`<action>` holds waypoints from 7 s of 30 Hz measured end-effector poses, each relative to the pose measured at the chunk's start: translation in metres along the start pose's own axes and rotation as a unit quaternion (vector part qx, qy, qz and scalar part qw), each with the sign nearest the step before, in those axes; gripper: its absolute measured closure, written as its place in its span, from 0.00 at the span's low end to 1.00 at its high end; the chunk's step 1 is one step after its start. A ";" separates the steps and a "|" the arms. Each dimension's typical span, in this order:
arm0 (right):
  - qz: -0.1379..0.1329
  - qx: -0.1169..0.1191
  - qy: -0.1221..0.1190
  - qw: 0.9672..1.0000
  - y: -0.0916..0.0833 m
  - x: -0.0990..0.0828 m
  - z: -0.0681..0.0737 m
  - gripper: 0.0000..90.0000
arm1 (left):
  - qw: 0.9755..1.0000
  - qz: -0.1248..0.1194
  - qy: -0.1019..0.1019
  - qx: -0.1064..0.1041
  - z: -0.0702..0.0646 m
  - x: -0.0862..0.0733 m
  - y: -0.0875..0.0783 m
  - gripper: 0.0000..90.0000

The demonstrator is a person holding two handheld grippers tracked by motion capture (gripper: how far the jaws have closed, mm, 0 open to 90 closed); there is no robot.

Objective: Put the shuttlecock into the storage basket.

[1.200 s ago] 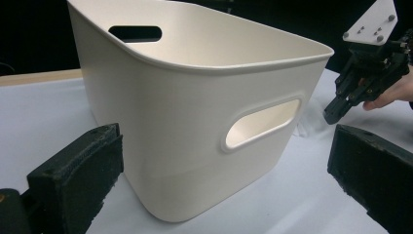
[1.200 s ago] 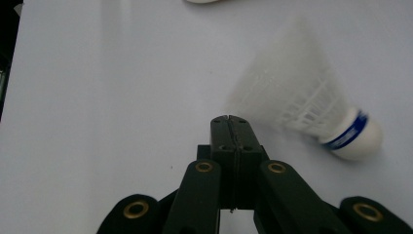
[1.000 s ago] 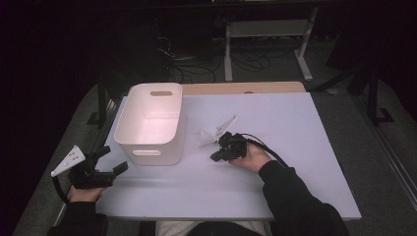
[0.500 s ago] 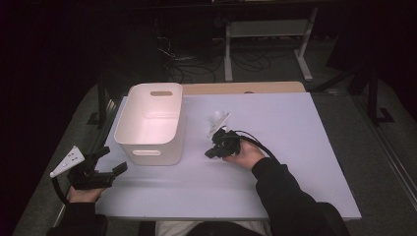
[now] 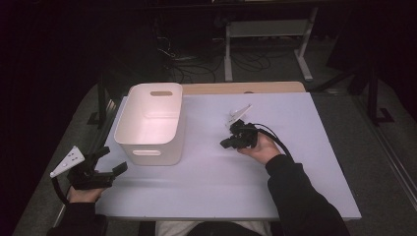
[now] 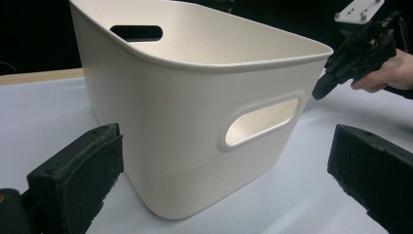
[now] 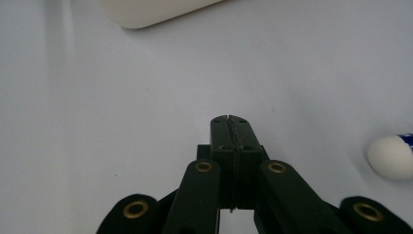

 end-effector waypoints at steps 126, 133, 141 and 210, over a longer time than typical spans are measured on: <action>-0.078 -0.069 0.174 0.979 -0.002 0.000 -0.124 0.99 | 1.000 -0.002 -0.002 -0.003 0.000 0.000 -0.001 0.00; -0.082 -0.057 0.166 0.981 0.003 0.006 -0.119 0.99 | 1.000 -0.002 -0.003 -0.003 -0.001 0.000 -0.001 0.00; -0.078 -0.045 0.151 0.984 0.011 0.016 -0.112 0.99 | 1.000 -0.002 -0.002 -0.003 -0.001 0.000 -0.001 0.00; -0.063 -0.031 0.101 0.992 -0.029 0.044 -0.065 0.03 | 1.000 0.000 0.000 -0.003 -0.001 0.000 -0.001 0.00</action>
Point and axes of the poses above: each handheld gripper's, and its own axes: y roughly forward along the jaws, x roughly out of its top, z roughly to its left, the point moved 4 cm from there along y, roughly forward along the jaws, and after that the axes turned 12 degrees about x, right-handed, at the moved point
